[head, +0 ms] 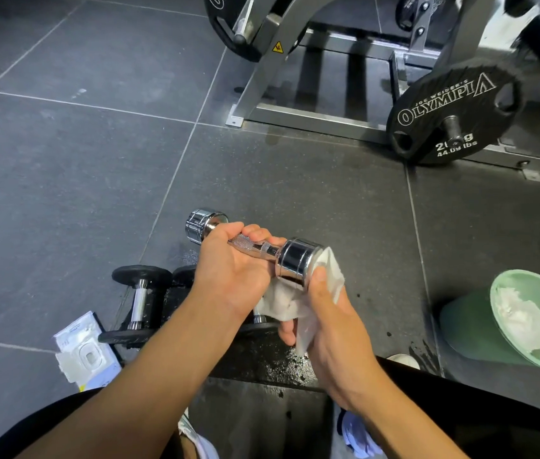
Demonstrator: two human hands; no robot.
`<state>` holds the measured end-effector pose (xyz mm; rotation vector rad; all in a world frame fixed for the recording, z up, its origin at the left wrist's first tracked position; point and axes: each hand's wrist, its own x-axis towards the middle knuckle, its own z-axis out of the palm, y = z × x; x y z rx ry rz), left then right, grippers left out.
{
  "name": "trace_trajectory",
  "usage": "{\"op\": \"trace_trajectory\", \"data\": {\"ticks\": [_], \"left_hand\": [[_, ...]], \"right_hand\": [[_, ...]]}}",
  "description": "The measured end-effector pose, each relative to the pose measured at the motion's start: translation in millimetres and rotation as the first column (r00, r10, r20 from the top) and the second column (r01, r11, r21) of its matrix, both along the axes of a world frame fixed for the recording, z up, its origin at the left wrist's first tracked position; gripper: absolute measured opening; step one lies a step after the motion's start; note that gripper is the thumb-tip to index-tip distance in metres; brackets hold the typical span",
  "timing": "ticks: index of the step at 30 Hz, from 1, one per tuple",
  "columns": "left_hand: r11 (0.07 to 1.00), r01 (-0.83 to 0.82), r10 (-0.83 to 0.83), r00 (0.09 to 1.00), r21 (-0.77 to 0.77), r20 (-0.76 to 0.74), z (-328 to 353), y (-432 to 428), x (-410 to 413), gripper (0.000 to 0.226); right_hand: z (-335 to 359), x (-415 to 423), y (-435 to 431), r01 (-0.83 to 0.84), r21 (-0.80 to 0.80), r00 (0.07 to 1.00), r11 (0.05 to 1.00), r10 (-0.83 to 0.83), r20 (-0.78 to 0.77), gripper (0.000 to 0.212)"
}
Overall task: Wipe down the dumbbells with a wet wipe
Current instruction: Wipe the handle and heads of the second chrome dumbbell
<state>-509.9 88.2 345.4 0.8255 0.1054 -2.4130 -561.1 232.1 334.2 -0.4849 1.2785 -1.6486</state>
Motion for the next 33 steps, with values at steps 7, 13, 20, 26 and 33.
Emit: {"op": "trace_trajectory", "data": {"ticks": [7, 13, 20, 26, 33], "left_hand": [[1.000, 0.009, -0.009, 1.000, -0.005, -0.014, 3.1, 5.3, 0.4, 0.027], [0.999, 0.044, -0.044, 0.999, 0.002, -0.001, 4.6, 9.9, -0.1, 0.027], [1.000, 0.010, -0.010, 1.000, -0.008, 0.008, -0.5, -0.2, 0.8, 0.023], [0.998, 0.009, -0.008, 1.000, -0.060, 0.019, -0.8, 3.3, 1.1, 0.015], [0.978, 0.099, -0.082, 0.992, -0.183, 0.099, 5.0, 12.6, -2.1, 0.022]], "right_hand": [[2.0, -10.8, -4.9, 0.048, 0.018, 0.976, 0.999, -0.043, -0.212, 0.071], [1.8, -14.3, -6.8, 0.070, 0.042, 0.989, 0.997, -0.075, 0.126, 0.067], [-2.2, -1.7, 1.6, 0.078, 0.010, 0.994, 0.997, -0.078, 0.070, 0.054], [-3.9, -2.9, 1.9, 0.084, 0.039, 0.995, 0.996, -0.082, -0.064, 0.074], [10.2, -24.3, -5.3, 0.149, 0.172, 0.784, 0.974, -0.010, -0.621, 0.027]]}}
